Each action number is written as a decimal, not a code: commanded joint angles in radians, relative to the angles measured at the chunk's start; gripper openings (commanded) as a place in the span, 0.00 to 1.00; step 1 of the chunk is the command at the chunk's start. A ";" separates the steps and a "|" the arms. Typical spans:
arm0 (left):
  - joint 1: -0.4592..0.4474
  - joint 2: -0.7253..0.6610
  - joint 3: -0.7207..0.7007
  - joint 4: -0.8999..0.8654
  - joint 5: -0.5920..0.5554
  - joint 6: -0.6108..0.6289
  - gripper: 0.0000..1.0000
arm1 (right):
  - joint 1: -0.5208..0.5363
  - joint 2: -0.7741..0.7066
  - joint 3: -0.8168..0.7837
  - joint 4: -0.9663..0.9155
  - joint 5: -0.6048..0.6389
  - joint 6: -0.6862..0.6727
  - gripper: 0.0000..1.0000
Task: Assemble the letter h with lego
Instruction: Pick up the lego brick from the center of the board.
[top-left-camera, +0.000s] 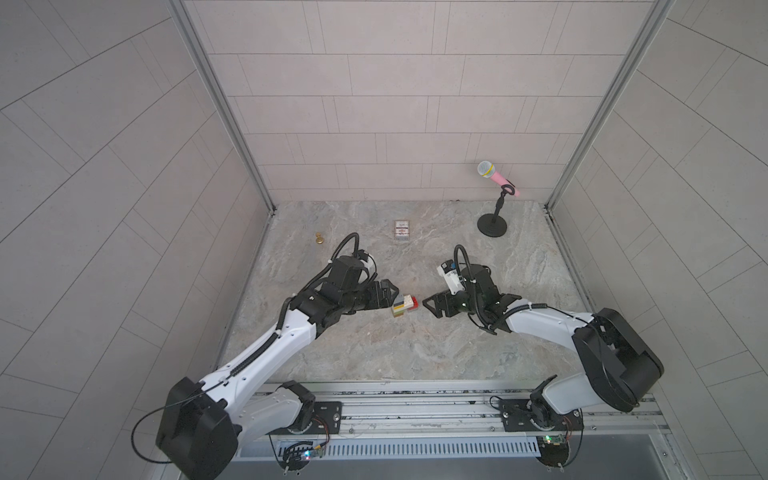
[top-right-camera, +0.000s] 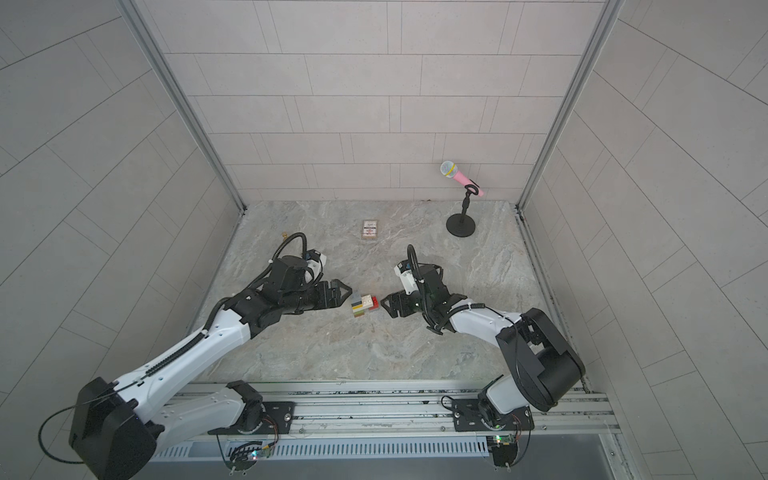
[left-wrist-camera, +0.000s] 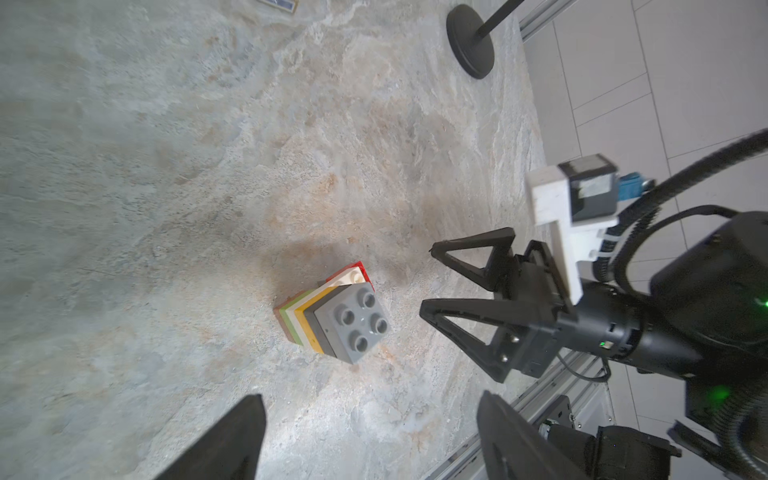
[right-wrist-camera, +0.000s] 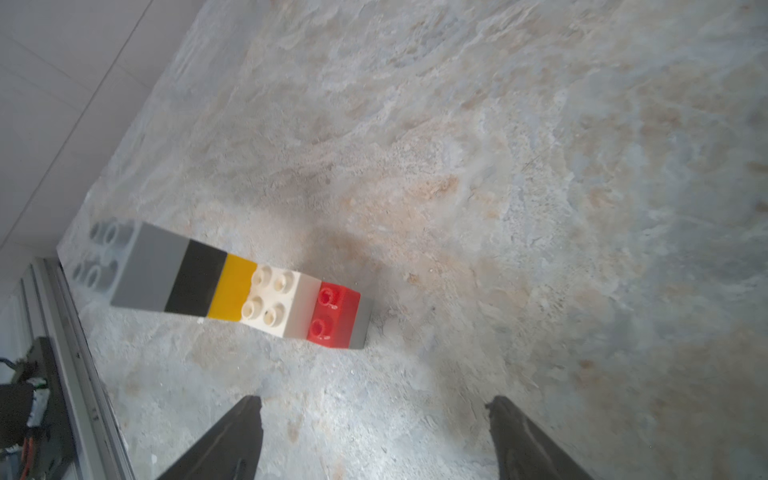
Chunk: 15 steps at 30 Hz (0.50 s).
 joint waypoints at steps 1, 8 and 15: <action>0.000 -0.062 0.047 -0.116 -0.047 0.097 0.97 | -0.003 -0.005 0.067 -0.109 -0.098 -0.199 0.86; 0.000 0.045 0.065 -0.180 0.127 0.355 0.99 | -0.009 0.025 0.061 -0.089 -0.202 -0.250 0.90; 0.000 0.109 0.015 -0.097 0.059 0.577 0.96 | -0.029 0.041 0.005 0.071 -0.171 -0.176 0.92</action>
